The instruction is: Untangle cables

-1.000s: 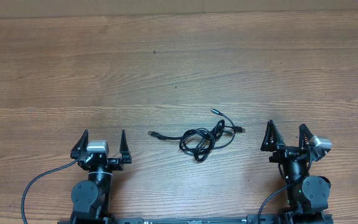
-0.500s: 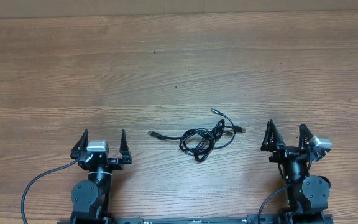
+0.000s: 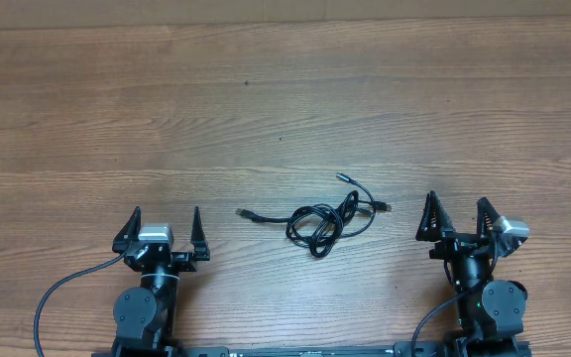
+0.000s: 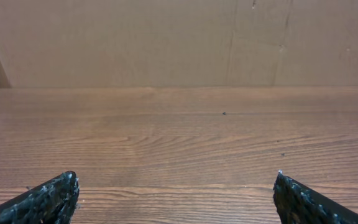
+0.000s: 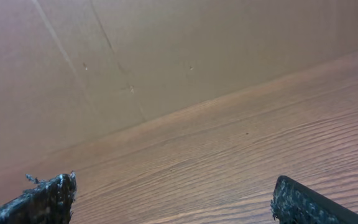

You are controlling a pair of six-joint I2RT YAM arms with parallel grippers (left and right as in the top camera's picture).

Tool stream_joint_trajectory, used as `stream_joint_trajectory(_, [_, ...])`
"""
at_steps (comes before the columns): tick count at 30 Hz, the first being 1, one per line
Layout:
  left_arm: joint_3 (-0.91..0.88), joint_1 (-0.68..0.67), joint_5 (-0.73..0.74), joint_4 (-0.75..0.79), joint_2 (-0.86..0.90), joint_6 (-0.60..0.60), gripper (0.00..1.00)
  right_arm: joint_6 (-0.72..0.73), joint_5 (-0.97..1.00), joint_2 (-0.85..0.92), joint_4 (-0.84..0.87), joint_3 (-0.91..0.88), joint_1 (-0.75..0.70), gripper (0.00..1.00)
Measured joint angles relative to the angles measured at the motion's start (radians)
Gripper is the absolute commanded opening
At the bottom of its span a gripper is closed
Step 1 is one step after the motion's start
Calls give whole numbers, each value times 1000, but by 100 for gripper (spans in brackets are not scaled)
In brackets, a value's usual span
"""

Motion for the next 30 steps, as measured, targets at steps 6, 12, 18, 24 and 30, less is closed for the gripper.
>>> stream_joint_trajectory(6, [0, 0, 0, 33, 0, 0, 100, 0, 0, 0, 0, 0, 0, 100])
stream_joint_trajectory(12, [0, 0, 0, 27, 0, 0, 100, 1, 0, 0, 0, 0, 0, 100])
stream_joint_trajectory(18, [0, 0, 0, 16, 0, -1, 100, 0, 0, 0, 0, 0, 0, 100])
stream_joint_trajectory(24, [13, 0, 3, -34, 0, -5, 100, 0, 0, 0, 0, 0, 0, 100])
stream_joint_trajectory(30, [51, 0, 3, -85, 44, -5, 100, 1, 0, 0, 0, 0, 0, 100])
